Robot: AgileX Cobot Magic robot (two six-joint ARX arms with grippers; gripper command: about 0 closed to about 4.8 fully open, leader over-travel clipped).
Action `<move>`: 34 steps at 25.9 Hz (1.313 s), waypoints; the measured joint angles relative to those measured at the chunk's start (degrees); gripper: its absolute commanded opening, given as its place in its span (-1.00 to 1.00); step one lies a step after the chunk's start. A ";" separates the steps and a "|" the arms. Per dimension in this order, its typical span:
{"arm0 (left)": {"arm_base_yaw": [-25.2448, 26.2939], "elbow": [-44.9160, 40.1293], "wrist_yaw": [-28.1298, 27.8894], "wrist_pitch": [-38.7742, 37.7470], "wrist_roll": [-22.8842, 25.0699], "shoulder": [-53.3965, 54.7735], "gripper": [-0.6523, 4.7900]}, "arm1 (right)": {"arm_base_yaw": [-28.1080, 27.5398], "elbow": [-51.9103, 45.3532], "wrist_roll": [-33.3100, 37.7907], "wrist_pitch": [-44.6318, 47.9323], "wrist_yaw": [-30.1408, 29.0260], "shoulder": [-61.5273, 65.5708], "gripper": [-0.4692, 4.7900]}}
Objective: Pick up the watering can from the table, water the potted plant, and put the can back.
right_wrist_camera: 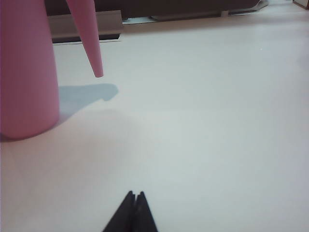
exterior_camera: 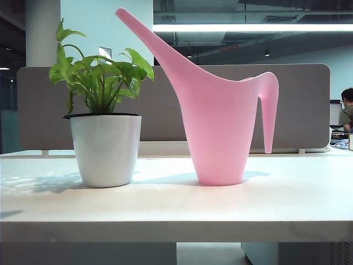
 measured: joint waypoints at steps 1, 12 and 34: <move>0.02 0.00 0.02 0.00 0.00 0.04 -0.75 | 0.00 0.00 1.01 -0.02 0.00 0.00 -0.84; 1.03 0.00 -0.15 0.00 0.00 0.17 -0.75 | 0.26 8.44 -0.50 15.69 -4.04 5.84 -0.84; 1.01 0.00 -0.13 0.00 -0.02 -0.20 -0.75 | 0.44 28.79 -9.25 72.30 -12.98 89.05 0.23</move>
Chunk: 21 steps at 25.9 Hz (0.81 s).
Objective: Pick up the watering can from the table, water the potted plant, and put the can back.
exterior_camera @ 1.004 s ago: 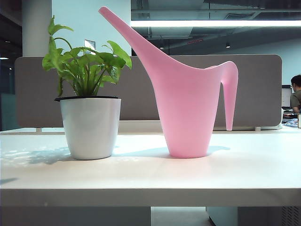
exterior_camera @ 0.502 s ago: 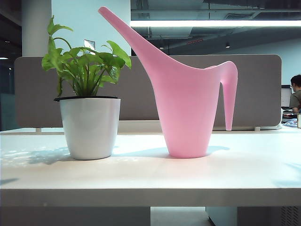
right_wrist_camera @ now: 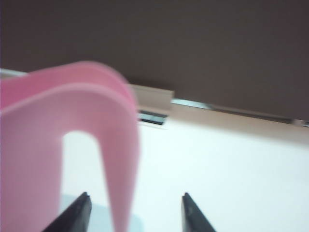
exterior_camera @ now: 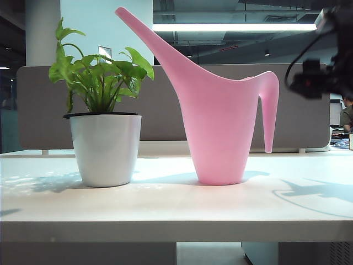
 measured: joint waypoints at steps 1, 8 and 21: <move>0.00 0.00 -0.02 0.00 0.02 0.02 -0.75 | 0.09 0.00 0.00 2.14 -1.09 1.90 0.23; 0.00 0.00 0.00 0.00 0.00 0.00 -0.75 | 0.20 3.87 0.17 5.44 -4.96 10.38 0.26; 0.00 0.00 0.00 0.00 0.00 0.04 -0.75 | 0.04 20.28 0.17 -3.87 -11.45 18.73 0.35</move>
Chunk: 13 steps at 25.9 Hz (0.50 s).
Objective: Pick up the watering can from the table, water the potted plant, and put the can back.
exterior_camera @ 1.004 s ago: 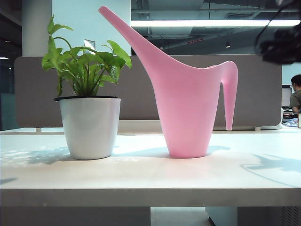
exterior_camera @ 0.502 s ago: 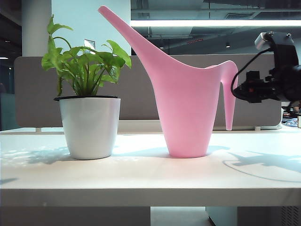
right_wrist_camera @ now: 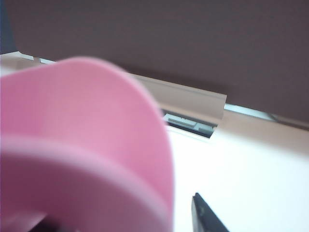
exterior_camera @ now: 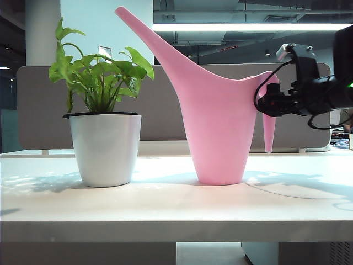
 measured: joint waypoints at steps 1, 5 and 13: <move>0.00 0.00 0.00 0.00 0.00 0.00 -0.75 | 0.00 0.81 0.02 -0.42 -0.02 0.39 0.24; 0.00 0.00 -0.02 0.00 0.02 -0.02 -0.75 | -0.02 2.49 0.02 -3.04 -0.44 0.72 -0.65; 0.00 0.00 0.00 0.00 0.00 0.07 -0.75 | 0.33 2.03 -1.55 -7.96 3.23 -5.49 -0.85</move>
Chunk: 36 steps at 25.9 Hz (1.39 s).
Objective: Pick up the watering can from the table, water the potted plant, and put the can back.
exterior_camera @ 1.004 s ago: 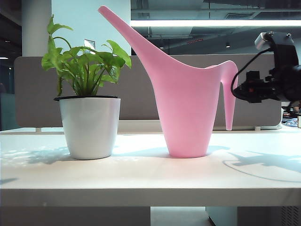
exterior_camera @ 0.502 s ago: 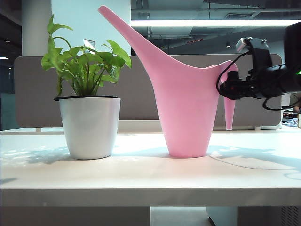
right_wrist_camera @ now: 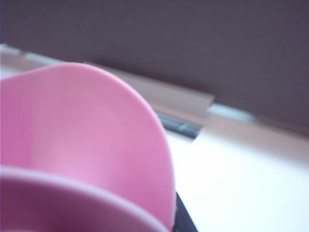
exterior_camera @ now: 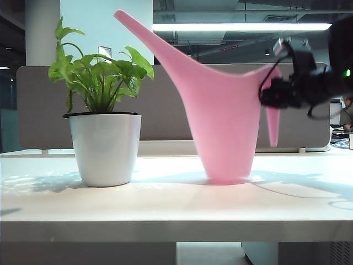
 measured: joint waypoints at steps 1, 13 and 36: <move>0.00 0.00 0.00 0.00 0.02 0.00 -0.75 | 0.07 0.28 -0.26 -1.38 2.01 -2.38 -0.85; 0.00 0.00 0.00 0.00 0.00 0.09 -0.75 | 2.45 29.24 -25.05 -38.62 10.93 -15.61 -0.85; 0.00 0.00 0.00 -0.02 0.00 0.28 -0.75 | 16.33 36.61 -57.96 -47.63 32.94 -9.94 -0.85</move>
